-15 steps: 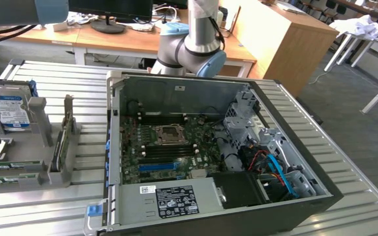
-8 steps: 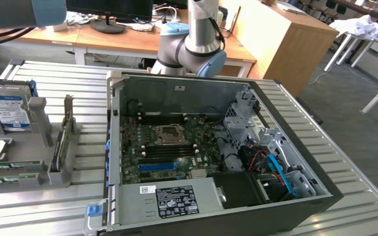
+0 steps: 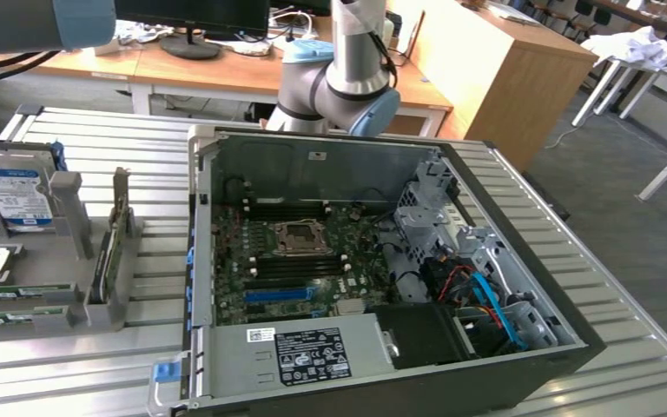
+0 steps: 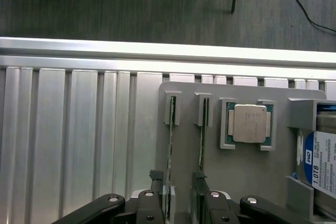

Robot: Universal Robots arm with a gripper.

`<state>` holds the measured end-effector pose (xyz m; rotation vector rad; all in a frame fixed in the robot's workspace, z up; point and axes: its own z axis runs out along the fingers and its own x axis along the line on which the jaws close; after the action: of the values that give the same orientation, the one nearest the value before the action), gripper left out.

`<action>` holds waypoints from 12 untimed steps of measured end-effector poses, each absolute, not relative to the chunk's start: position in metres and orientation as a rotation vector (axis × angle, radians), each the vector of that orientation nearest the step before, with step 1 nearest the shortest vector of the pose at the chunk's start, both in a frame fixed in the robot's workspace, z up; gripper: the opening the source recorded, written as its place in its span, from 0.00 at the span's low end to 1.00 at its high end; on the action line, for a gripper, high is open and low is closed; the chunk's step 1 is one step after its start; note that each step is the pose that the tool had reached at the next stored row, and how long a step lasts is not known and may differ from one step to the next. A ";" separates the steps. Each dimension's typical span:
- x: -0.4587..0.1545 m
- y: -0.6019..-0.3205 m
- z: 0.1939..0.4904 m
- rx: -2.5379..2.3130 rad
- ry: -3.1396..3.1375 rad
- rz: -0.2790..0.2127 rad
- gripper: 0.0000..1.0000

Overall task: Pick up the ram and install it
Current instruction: 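Pick up the ram and move it above insertion slot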

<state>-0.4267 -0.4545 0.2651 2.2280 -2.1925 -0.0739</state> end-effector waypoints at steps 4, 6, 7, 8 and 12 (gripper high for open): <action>-0.427 -0.455 0.262 2.228 -2.192 -0.074 0.36; -0.427 -0.455 0.259 2.228 -2.193 -0.074 0.36; -0.427 -0.455 0.257 2.228 -2.193 -0.074 0.36; -0.427 -0.455 0.256 2.228 -2.193 -0.074 0.36; -0.427 -0.455 0.249 2.228 -2.192 -0.074 0.36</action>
<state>-0.4268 -0.4546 0.2486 2.2281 -2.1925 -0.0739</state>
